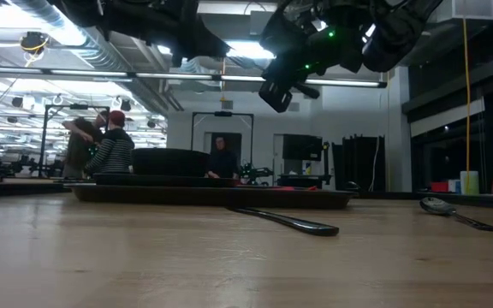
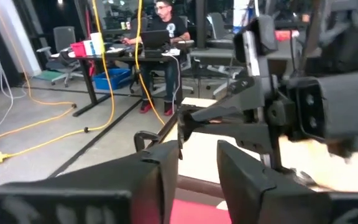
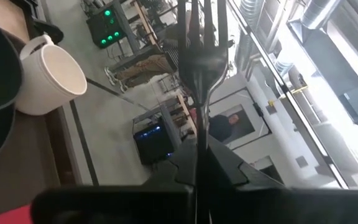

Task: Set up tray
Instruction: Put the silver fork on the red napkin

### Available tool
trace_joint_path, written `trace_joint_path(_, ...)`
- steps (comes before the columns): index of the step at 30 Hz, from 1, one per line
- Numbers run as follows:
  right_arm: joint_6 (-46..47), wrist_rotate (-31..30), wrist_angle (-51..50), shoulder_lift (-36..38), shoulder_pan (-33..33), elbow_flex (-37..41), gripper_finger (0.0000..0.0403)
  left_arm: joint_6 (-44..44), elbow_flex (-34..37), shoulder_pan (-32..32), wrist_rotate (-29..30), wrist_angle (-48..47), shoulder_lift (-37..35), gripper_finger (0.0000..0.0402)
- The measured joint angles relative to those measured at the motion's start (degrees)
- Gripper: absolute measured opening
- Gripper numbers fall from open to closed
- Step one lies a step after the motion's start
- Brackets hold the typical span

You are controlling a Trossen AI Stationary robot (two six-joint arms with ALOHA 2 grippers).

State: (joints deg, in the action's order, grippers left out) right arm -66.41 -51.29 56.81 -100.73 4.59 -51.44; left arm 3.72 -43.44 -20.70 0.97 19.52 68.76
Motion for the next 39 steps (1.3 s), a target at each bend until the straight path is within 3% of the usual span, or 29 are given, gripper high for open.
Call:
trace_joint_path(8, -0.2, -2.3, 0.0, 0.0, -1.5, 0.0, 0.0019, 7.8, 0.0, 4.6, 0.8, -7.6, -5.8, 0.0134)
trace_joint_path(17, 6.0, -8.7, 0.0, 0.0, -4.8, 0.0, 0.0020, 11.2, 1.8, 10.1, 1.8, -18.8, -15.8, 0.0115)
trace_joint_path(24, 11.0, -10.1, 0.1, 0.3, -7.3, 0.0, 0.0016, 11.7, 16.7, 12.9, 6.8, -7.1, -23.3, 0.0080)
trace_joint_path(29, 11.1, -17.3, 0.0, 0.3, -9.3, -2.3, 0.0020, 12.3, 26.3, 13.3, 6.7, 4.8, -29.0, 0.0062)
trace_joint_path(34, 16.5, -18.3, -1.8, 0.3, -11.4, -6.6, 0.0016, 10.1, 30.7, 13.3, 6.5, 6.0, -33.0, 0.0052)
trace_joint_path(39, 27.4, -19.5, -13.8, 0.3, -12.2, -12.1, 0.0020, 6.9, 31.3, 13.2, 1.8, 5.5, -34.3, 0.0049)
